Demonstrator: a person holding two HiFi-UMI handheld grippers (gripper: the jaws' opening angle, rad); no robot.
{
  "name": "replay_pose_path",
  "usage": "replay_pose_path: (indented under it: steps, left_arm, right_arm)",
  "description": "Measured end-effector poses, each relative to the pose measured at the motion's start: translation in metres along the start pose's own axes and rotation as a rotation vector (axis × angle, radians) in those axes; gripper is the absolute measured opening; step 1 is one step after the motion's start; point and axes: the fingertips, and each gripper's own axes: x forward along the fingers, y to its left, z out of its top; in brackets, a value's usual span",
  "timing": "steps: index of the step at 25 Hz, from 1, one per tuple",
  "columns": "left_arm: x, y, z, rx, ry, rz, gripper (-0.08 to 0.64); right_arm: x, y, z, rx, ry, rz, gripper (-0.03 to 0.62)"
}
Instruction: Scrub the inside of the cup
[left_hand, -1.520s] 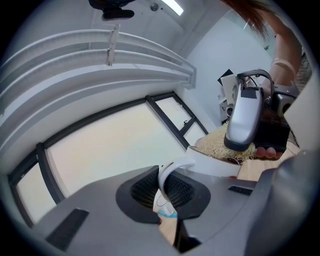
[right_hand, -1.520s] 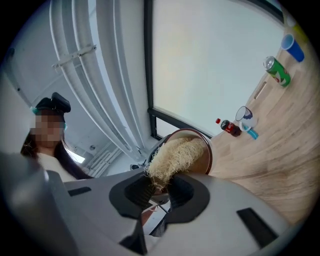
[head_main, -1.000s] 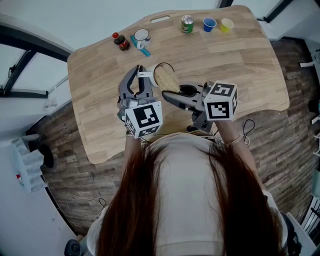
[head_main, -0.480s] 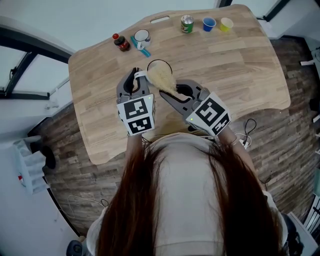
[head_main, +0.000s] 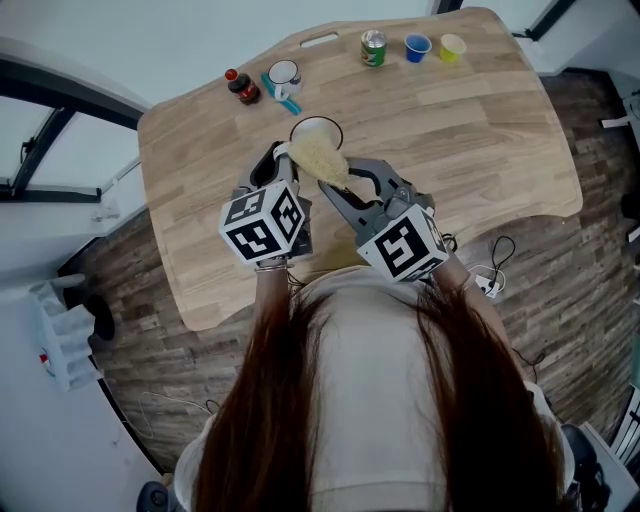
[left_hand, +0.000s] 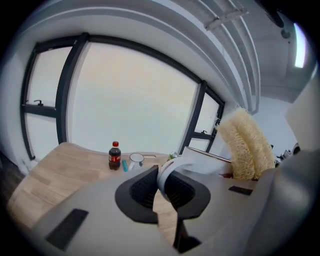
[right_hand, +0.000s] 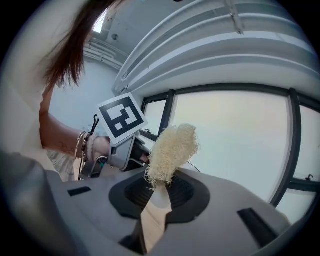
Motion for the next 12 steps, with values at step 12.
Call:
replay_pose_path:
  steps: [12]
  left_arm:
    - [0.0056,-0.0081,-0.0054,-0.284,0.023,-0.125,0.025]
  right_arm:
    - [0.0045,0.0041,-0.0014,-0.173,0.017,-0.04,0.074]
